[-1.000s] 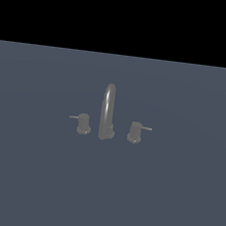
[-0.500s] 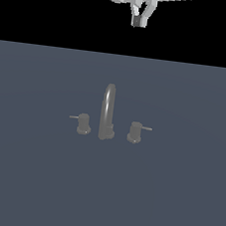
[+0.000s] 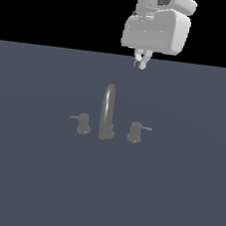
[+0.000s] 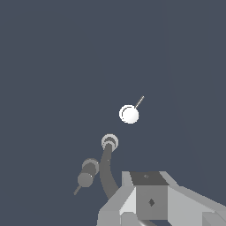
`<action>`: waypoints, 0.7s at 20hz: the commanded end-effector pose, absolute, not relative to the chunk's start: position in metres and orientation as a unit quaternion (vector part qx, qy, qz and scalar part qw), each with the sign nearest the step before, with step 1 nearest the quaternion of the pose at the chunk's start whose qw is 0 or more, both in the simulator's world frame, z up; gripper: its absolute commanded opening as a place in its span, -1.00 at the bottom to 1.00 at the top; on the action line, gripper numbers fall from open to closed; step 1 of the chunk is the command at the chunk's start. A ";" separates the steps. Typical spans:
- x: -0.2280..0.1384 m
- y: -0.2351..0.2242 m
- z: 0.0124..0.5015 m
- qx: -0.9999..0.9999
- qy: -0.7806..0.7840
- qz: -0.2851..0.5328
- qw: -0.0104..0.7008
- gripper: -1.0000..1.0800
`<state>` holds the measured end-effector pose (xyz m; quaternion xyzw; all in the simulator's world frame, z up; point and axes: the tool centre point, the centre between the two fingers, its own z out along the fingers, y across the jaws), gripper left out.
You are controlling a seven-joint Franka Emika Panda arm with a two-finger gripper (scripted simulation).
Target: Turn on the faucet by rotating a designated handle.
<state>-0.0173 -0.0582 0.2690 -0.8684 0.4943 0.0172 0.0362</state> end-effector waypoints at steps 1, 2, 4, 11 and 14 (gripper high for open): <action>-0.007 -0.066 0.245 -0.848 0.529 0.017 0.033 -1.00; -0.003 -0.069 0.235 -0.839 0.542 0.016 0.032 -1.00; 0.004 -0.075 0.215 -0.822 0.568 0.016 0.029 -1.00; 0.020 -0.097 0.143 -0.758 0.652 0.010 0.016 -1.00; 0.023 -0.105 0.118 -0.734 0.679 0.008 0.011 -1.00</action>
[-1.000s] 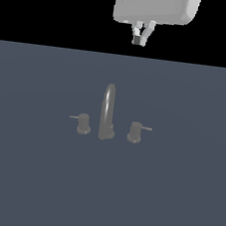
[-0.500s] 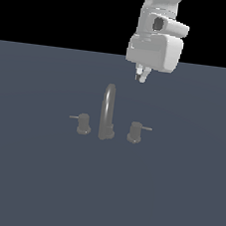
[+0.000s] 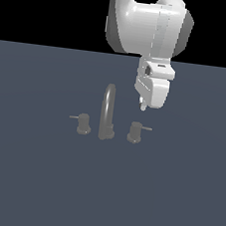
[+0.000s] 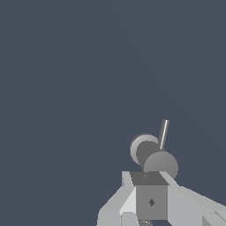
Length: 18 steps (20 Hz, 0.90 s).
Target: Turn on the faucet by rotating a designated handle.
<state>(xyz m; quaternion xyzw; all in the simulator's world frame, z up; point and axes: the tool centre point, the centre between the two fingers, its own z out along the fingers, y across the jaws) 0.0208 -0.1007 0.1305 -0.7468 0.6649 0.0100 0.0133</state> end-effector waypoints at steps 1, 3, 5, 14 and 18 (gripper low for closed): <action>0.023 -0.107 0.110 -0.727 0.687 0.007 0.010 -1.00; 0.024 -0.111 0.097 -0.714 0.700 0.005 0.007 -1.00; 0.024 -0.115 0.086 -0.703 0.711 0.003 0.005 -1.00; 0.024 -0.122 0.063 -0.681 0.732 0.000 0.000 -1.00; 0.023 -0.121 0.063 -0.682 0.732 0.000 0.000 -1.00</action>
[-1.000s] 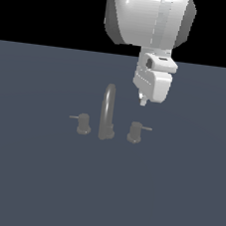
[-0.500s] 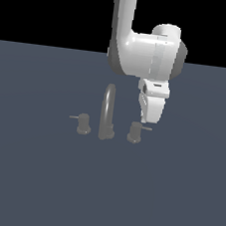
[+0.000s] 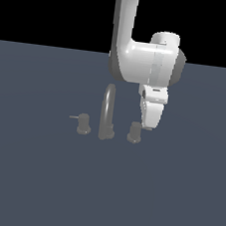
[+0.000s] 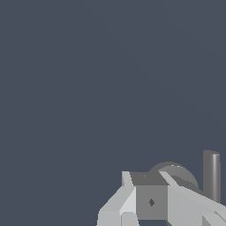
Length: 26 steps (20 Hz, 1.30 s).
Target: Turn on the faucet by rotating a designated handle.
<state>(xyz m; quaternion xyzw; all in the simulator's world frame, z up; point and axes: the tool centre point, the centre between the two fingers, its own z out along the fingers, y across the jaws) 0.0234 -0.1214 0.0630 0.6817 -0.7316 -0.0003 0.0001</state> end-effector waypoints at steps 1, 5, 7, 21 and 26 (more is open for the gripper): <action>0.020 -0.123 0.063 0.682 -0.732 0.000 0.000 -1.00; 0.007 -0.129 0.063 0.681 -0.732 0.000 0.000 -1.00; 0.000 -0.132 0.063 0.681 -0.732 0.000 0.000 -1.00; -0.034 -0.126 0.063 0.682 -0.731 0.001 -0.001 -1.00; -0.042 -0.139 0.062 0.673 -0.739 0.005 0.001 -1.00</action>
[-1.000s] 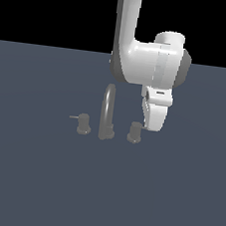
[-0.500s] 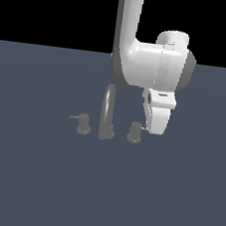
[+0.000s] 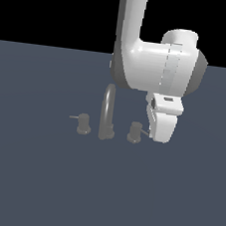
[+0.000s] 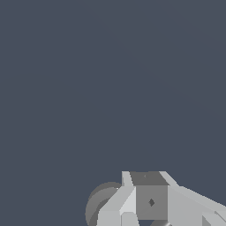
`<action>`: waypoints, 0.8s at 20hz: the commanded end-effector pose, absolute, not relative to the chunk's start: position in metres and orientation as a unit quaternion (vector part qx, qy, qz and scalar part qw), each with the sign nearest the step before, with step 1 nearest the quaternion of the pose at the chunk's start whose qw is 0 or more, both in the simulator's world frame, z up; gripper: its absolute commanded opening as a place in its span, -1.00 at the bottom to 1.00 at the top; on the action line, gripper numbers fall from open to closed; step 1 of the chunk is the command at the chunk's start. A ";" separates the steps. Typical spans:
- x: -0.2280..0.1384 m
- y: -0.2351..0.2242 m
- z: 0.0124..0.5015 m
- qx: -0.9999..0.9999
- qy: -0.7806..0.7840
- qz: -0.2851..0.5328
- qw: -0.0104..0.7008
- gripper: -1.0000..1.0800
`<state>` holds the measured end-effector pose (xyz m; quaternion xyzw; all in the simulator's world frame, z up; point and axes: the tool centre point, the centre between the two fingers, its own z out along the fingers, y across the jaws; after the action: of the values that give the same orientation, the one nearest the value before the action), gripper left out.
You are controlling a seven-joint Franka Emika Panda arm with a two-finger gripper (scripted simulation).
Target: Turn on the faucet by rotating a designated handle.
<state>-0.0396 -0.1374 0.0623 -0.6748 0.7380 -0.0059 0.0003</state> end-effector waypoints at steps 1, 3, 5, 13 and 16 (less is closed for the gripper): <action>-0.044 -0.135 0.063 -0.674 0.739 -0.004 -0.001 -1.00; -0.047 -0.126 0.063 -0.675 0.737 -0.004 -0.001 -1.00; -0.051 -0.116 0.063 -0.677 0.736 -0.003 0.000 -1.00; -0.060 -0.113 0.063 -0.667 0.745 -0.005 -0.002 -1.00; -0.056 -0.091 0.063 -0.672 0.741 -0.003 -0.002 -1.00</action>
<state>-0.0605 -0.1148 0.0625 -0.6605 0.7508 -0.0058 -0.0041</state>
